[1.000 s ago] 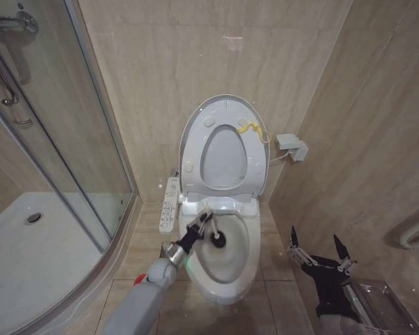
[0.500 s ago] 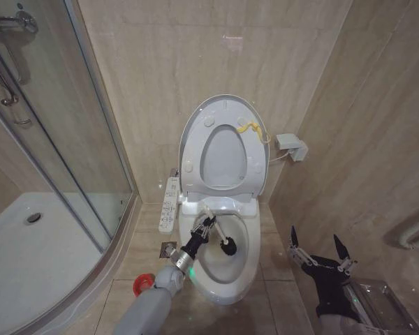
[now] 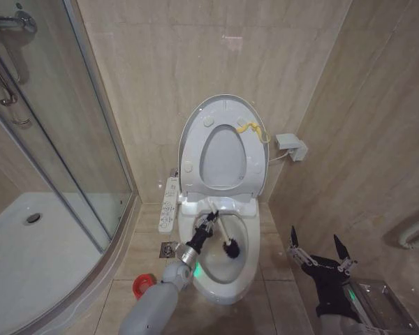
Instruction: Open the toilet lid, clean the toilet bowl with a toilet brush, close the toilet lid, and flush.
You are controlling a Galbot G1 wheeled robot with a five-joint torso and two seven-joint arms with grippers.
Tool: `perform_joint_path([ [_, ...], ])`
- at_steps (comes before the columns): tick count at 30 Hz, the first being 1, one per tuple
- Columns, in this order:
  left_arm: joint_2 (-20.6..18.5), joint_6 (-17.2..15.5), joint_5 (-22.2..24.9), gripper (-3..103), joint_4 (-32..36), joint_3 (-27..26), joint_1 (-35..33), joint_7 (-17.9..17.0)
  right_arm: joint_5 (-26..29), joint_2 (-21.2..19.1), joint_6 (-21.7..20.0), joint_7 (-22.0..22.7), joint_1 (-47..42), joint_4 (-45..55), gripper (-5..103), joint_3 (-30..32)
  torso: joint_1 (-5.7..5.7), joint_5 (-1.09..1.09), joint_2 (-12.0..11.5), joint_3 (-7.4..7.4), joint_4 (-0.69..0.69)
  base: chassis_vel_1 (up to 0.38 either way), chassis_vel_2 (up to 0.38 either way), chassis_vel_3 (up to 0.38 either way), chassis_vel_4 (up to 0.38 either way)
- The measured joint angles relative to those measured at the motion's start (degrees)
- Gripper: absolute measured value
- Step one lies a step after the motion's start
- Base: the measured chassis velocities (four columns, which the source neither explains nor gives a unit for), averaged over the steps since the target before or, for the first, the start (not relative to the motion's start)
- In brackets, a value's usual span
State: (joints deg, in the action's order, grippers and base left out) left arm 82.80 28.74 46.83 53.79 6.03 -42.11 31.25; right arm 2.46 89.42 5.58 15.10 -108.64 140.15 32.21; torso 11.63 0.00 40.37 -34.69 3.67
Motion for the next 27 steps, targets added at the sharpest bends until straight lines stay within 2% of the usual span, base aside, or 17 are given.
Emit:
perform_joint_path([
  [2,-1.30,1.08,-6.76,16,0.39,-1.01,-0.33,1.52,0.00,0.00,0.00,0.00,0.00,0.00,100,0.00,0.00,0.00,0.00,0.00,-0.02,0.000,0.000,0.000,0.000],
  [3,-1.84,1.90,-11.74,16,0.74,-2.17,-0.26,3.07,0.00,0.01,0.00,0.00,0.00,0.00,100,0.00,0.00,-0.01,0.00,0.00,-0.02,0.000,0.000,0.000,0.000],
  [4,-1.84,1.90,-11.74,16,0.74,-2.17,-0.26,3.07,0.00,0.01,0.00,0.00,0.00,0.00,100,0.00,0.00,-0.01,0.00,0.00,-0.02,0.000,0.000,0.000,0.000],
  [6,-2.93,3.28,-19.57,16,1.86,-4.27,0.31,5.95,0.00,0.00,0.00,0.00,0.00,0.00,100,0.00,0.00,0.00,0.00,0.00,0.01,0.000,0.000,0.000,0.000],
  [7,-2.93,3.28,-19.57,16,1.86,-4.27,0.31,5.95,0.00,0.00,0.00,0.00,0.00,0.00,100,0.00,0.00,0.00,0.00,0.00,0.01,0.000,0.000,0.000,0.000],
  [10,-4.34,4.52,-24.34,16,4.35,-5.45,0.55,7.29,0.00,0.00,0.00,0.00,0.00,0.00,100,0.00,0.00,0.00,0.00,0.00,0.00,0.000,0.000,0.000,0.000],
  [12,-4.61,4.81,-24.19,16,5.31,-5.50,0.33,7.22,0.00,0.00,0.00,0.00,0.00,0.00,100,0.00,0.00,0.00,0.00,0.00,0.00,0.000,0.000,0.000,0.000],
  [14,-4.96,4.90,-21.31,16,7.75,-5.33,-0.59,5.97,0.00,0.00,0.00,0.00,0.00,0.00,100,0.00,0.00,-0.01,0.00,0.00,0.00,0.000,0.000,0.000,0.000],
  [15,-4.96,4.90,-21.31,16,7.75,-5.33,-0.59,5.97,0.00,0.00,0.00,0.00,0.00,0.00,100,0.00,0.00,-0.01,0.00,0.00,0.00,0.000,0.000,0.000,0.000],
  [18,-6.55,3.84,-14.14,16,13.09,-4.34,-1.72,2.57,0.00,0.00,0.00,0.00,0.00,0.00,100,0.00,0.00,0.00,0.00,0.00,0.01,0.000,0.000,0.000,0.000],
  [27,-11.23,2.00,-8.84,16,20.34,-4.57,-3.84,-0.16,0.00,0.00,0.00,0.00,0.00,0.00,100,0.00,0.00,0.00,0.00,0.00,-0.01,0.000,0.000,0.000,0.000],
])
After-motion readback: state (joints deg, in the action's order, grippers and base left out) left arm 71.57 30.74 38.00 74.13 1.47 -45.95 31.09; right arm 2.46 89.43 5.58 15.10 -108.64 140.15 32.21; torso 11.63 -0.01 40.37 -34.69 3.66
